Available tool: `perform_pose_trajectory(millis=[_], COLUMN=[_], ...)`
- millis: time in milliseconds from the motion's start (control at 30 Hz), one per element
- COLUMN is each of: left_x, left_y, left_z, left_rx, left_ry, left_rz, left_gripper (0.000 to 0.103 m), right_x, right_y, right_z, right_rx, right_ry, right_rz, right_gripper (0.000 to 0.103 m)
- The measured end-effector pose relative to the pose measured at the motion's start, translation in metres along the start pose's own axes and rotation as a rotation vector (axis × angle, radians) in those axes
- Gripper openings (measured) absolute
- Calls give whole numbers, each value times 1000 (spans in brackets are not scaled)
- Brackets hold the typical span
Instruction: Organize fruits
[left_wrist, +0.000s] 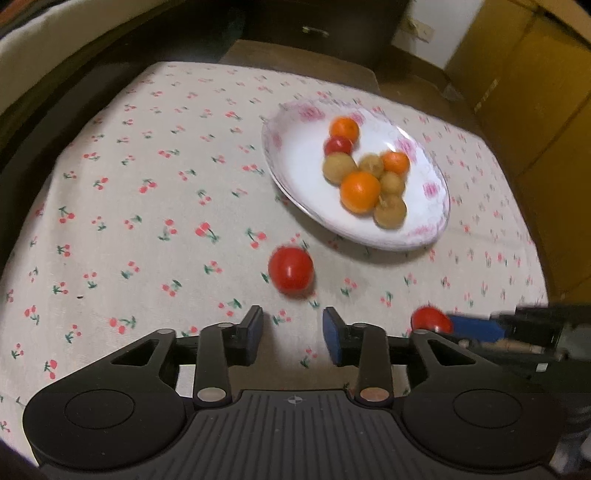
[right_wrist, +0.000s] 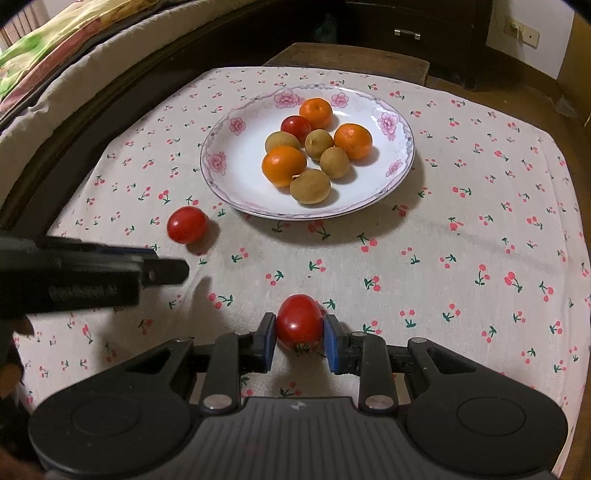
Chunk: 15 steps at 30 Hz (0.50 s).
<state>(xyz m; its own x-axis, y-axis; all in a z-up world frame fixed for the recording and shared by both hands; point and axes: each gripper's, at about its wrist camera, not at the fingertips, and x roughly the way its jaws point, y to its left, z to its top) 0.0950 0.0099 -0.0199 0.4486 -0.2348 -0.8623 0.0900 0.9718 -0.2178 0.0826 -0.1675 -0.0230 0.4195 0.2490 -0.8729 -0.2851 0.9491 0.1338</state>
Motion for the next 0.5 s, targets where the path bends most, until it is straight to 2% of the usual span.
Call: perform_pose_trajectory(millis=[133, 200, 500], left_x=[-3, 1, 18], left_y=[9, 9, -5], left_z=[9, 13, 16], left_rx=[-81, -100, -43], left_ry=[-31, -30, -21], left_rz=[-24, -33, 28], left_gripper=[58, 58, 55], right_x=[3, 5, 4], right_y=[0, 1, 2], right_z=[0, -1, -3], right_rx=[-6, -12, -29], right_ry=[1, -4, -23], right_rz=[1, -1, -8], right_gripper=[29, 30, 30])
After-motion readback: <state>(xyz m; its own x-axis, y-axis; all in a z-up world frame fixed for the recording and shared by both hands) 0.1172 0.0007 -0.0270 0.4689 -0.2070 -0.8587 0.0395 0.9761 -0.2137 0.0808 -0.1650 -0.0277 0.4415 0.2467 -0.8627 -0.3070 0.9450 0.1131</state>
